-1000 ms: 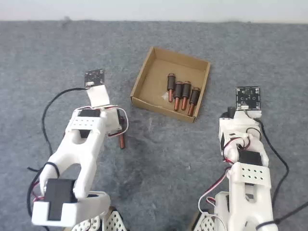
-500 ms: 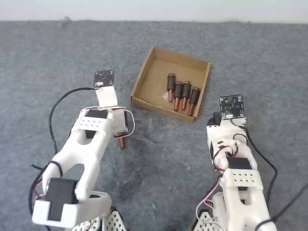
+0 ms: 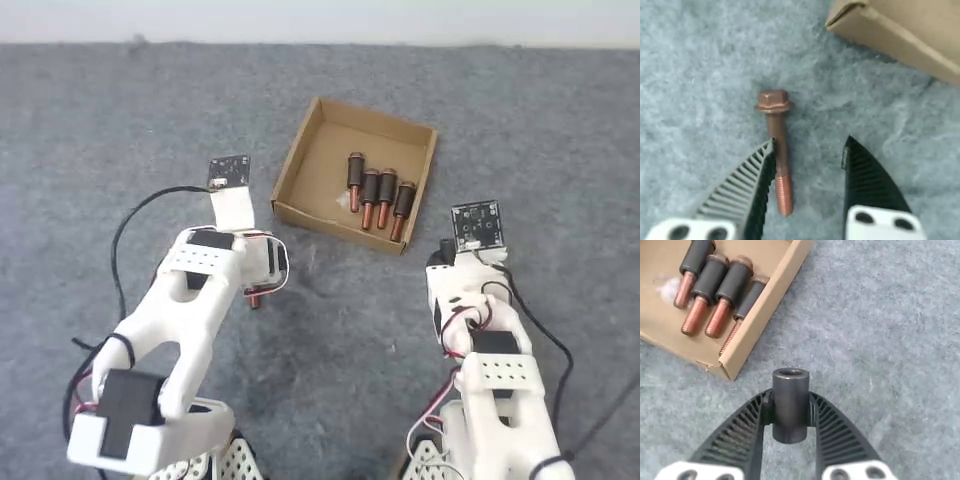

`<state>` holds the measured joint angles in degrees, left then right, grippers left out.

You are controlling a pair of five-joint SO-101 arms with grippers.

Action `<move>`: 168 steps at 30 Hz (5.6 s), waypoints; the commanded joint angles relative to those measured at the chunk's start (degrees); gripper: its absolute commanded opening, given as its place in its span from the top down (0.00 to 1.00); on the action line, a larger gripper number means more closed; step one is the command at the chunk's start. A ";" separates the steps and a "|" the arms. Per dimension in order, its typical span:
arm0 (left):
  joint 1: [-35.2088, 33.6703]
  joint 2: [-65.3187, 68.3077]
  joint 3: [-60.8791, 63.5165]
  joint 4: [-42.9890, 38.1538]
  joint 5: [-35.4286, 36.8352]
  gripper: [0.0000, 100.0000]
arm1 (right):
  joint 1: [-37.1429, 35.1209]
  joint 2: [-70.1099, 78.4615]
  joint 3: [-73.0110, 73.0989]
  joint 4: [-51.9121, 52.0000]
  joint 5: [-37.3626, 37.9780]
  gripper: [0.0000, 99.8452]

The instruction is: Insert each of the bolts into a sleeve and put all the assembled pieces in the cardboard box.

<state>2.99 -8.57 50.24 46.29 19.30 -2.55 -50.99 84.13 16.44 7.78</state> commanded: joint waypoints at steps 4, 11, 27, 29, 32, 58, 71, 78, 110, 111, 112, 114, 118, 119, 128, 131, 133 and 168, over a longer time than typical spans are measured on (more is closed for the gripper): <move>-1.85 -0.09 -0.31 -1.14 0.44 0.84 | -0.13 -1.98 -0.88 -1.36 0.88 0.99; -2.20 2.46 -2.15 -1.23 0.53 0.85 | -0.04 -1.98 -0.88 -1.36 0.88 0.99; -3.34 12.92 -13.32 3.60 0.88 0.85 | -0.04 -1.98 -0.88 -0.92 0.88 0.99; -3.25 13.27 -13.32 3.60 2.99 0.85 | -0.04 -1.98 -0.88 -0.92 0.88 0.99; -3.16 13.36 -13.32 3.69 4.04 0.85 | 0.04 -1.98 -0.79 -0.84 0.88 0.99; -11.96 10.20 -12.70 -0.97 0.35 0.99 | -1.45 -1.98 -0.35 -10.07 0.79 0.99; -13.19 2.73 -3.91 -10.81 -2.90 0.99 | -5.67 -1.45 3.16 -40.57 0.62 0.99; -13.27 2.73 -3.82 -10.73 -3.08 0.99 | -6.46 -1.36 3.16 -48.66 0.26 0.99; -13.27 2.73 -3.82 -10.99 -3.25 0.99 | -12.35 60.00 -16.26 -102.55 -9.14 0.99; -13.27 2.73 -3.82 -11.43 -3.25 0.99 | -13.05 62.02 -16.97 -103.60 -9.14 0.99; -13.27 2.81 -3.74 -12.13 -3.25 0.99 | -14.11 63.96 -17.49 -104.40 -9.14 0.99; -13.19 2.81 -3.03 -13.19 -3.25 0.99 | -16.84 66.95 -17.76 -105.71 -9.05 0.99; -13.19 2.73 -2.59 -14.07 -3.25 0.99 | -21.49 69.85 -16.44 -109.23 -9.05 0.99; -13.19 2.73 -2.59 -14.07 -3.25 0.99 | -22.11 69.93 -15.56 -109.85 -9.05 0.99; -13.19 2.73 -2.59 -14.15 -3.25 0.99 | -26.86 69.85 -6.42 -111.60 -9.14 0.99; -13.19 2.73 -2.59 -14.15 -3.25 0.99 | -29.58 69.85 -3.60 -111.60 -9.14 0.99; -13.19 2.73 -2.59 -14.15 -3.25 0.99 | -31.52 69.85 -1.85 -113.54 -9.05 0.99; -8.79 -15.56 17.10 -35.52 -3.08 0.99 | -36.18 70.37 8.18 -116.79 -8.97 0.99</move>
<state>-8.44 -11.74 58.59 22.02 16.66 -39.65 19.52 91.16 -98.99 -0.92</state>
